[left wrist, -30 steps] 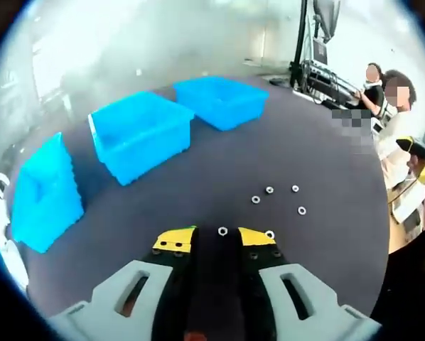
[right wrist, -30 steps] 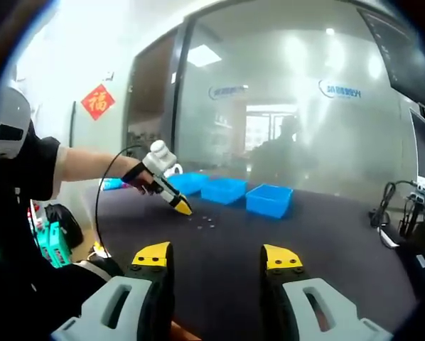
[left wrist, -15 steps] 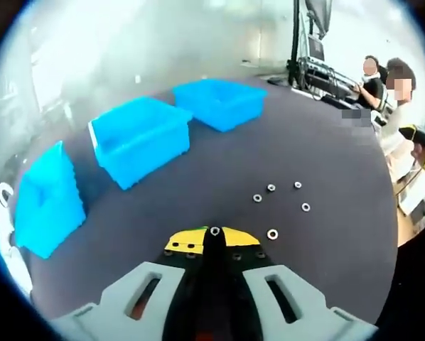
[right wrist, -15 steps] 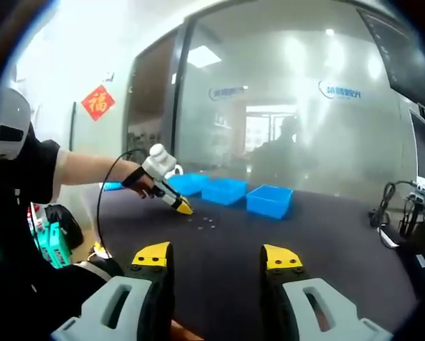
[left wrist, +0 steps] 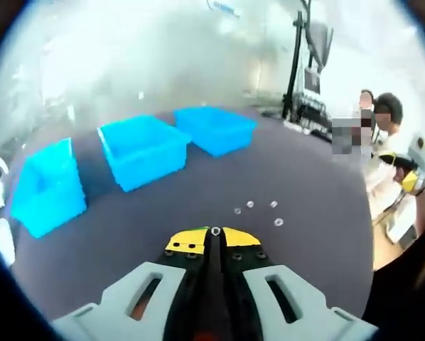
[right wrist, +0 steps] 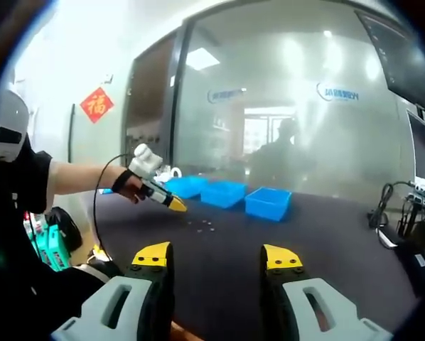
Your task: Sort the screws, nuts, and washers into the corresponding bins
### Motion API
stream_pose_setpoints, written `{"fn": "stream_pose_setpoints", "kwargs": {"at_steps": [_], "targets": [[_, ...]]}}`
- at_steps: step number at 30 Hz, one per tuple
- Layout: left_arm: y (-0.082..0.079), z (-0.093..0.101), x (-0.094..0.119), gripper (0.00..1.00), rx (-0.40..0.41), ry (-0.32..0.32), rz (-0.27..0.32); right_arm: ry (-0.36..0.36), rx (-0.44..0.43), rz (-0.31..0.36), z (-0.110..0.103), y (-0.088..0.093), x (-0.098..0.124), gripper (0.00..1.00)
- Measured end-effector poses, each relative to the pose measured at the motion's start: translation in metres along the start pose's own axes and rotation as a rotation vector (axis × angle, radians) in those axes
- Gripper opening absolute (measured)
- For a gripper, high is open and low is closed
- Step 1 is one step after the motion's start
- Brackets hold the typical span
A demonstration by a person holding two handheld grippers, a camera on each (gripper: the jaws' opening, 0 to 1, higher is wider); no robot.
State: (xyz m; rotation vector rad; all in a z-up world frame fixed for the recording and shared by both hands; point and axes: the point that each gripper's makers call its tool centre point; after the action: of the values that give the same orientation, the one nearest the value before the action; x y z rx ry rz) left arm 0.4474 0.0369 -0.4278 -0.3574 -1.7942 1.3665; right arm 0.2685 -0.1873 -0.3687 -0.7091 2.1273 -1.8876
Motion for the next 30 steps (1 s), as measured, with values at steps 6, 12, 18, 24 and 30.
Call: {"fn": "stream_pose_setpoints", "kwargs": {"at_steps": [6, 12, 18, 24, 30], "targets": [[-0.025, -0.014, 0.033, 0.05, -0.049, -0.137, 0.129, -0.006, -0.001, 0.007, -0.005, -0.003, -0.001, 0.45], [-0.058, -0.033, 0.068, 0.05, -0.046, -0.247, 0.281, -0.009, -0.002, 0.016, -0.009, -0.008, -0.002, 0.45], [-0.072, -0.040, 0.094, 0.05, -0.055, -0.326, 0.369, -0.013, 0.004, 0.016, -0.014, -0.011, -0.005, 0.45], [-0.073, -0.078, 0.106, 0.05, -0.057, -0.446, 0.383, -0.022, 0.018, 0.008, -0.019, -0.013, -0.007, 0.45], [-0.073, -0.107, 0.109, 0.05, -0.041, -0.542, 0.374, -0.020, 0.017, 0.006, -0.019, -0.012, -0.006, 0.45]]}}
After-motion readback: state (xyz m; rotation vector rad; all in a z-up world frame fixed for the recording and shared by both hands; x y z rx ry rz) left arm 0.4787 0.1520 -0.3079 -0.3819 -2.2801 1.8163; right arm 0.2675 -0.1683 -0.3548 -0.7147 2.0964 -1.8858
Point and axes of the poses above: the point that each gripper's makers call its tool centre point, and the gripper's own axes: x roughly backward along the fingers, z roughly to its right, y roughly out of its underside, and after that the axes turned 13 degrees about -x, right-handed
